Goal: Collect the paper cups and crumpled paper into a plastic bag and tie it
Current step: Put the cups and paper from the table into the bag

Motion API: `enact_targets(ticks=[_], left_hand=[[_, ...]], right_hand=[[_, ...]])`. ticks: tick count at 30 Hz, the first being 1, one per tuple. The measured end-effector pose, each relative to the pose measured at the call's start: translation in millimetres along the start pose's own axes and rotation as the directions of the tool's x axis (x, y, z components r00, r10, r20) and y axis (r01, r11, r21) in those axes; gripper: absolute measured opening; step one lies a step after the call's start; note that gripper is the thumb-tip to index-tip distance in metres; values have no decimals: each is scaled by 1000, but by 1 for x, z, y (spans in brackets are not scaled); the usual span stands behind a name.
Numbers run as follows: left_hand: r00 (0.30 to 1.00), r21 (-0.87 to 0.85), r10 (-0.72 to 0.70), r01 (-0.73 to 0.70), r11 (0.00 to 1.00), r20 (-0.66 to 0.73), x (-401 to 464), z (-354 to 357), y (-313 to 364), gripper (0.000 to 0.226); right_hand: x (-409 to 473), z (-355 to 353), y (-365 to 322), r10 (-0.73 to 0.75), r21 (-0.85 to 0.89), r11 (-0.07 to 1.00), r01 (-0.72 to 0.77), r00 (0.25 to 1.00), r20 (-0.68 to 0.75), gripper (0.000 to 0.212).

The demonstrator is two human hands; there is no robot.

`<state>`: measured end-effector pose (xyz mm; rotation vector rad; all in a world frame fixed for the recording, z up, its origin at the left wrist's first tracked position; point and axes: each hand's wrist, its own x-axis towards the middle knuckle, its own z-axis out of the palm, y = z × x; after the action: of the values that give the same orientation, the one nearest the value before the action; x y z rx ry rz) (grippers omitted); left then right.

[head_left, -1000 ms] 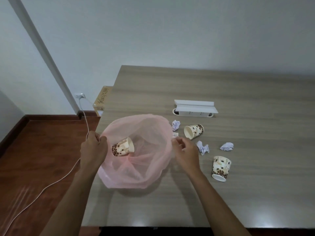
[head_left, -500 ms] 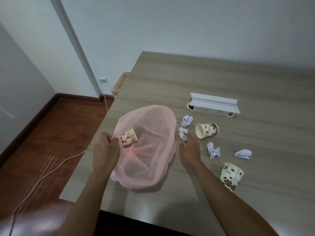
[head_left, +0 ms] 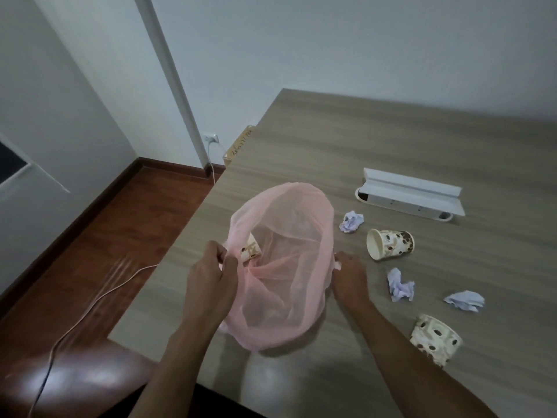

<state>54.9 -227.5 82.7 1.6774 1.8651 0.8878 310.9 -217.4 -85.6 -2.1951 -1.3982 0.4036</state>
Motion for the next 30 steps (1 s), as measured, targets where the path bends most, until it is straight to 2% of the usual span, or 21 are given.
enact_targets(ticks=[2,4,7,10,12,14,16,18,20,22,25,27,29,30], left_hand=[[1000,-15,-1,1,1000,7,-4,-2,6,14],[1000,-29,-7,8,1000,16,-7,-5,9,15],[999,-23,-10,11,1000,42,-12,-7,11,15],[997,-37,-13,16,999,72,-22,-5,14,16],[997,-51,-11,15,999,79,-26,-1,18,18],[997,-59,-2,7,998,73,-30,3,22,19],[998,-66,-7,12,998,62,-32,5,23,18],[999,-63,-22,25,998,44,-31,6,23,16],[999,-58,-26,27,998,27,-30,10,24,14],[999,-56,-44,45,997,21,-28,13,26,13],[999,-55,-49,50,997,20,-25,20,28,11],[998,-60,-53,53,997,17,-24,23,28,11],[999,-64,-47,48,997,10,-24,26,28,11],[999,-66,-42,42,997,7,-23,27,28,11]], right_hand=[[-11,-18,-6,182,282,944,-172,983,-11,15],[-24,-49,-21,259,453,867,-206,964,-57,26],[-41,-97,-49,337,645,742,-182,933,-125,45],[-57,-128,-72,303,699,714,-43,919,-254,42],[-66,-134,-88,199,678,735,23,948,-249,39],[-72,-127,-104,85,612,791,14,988,-132,39],[-76,-117,-116,-19,533,845,-30,996,86,42],[-76,-107,-121,-120,428,904,-22,946,302,48],[-75,-110,-116,-173,363,931,25,909,380,45],[-73,-118,-110,-198,435,899,45,928,314,31],[-61,-127,-89,-191,504,854,130,979,71,14],[-47,-130,-68,-108,456,877,151,987,-119,12],[-30,-132,-39,22,367,927,81,963,-267,14],[-22,-131,-24,80,316,949,15,955,-286,18]])
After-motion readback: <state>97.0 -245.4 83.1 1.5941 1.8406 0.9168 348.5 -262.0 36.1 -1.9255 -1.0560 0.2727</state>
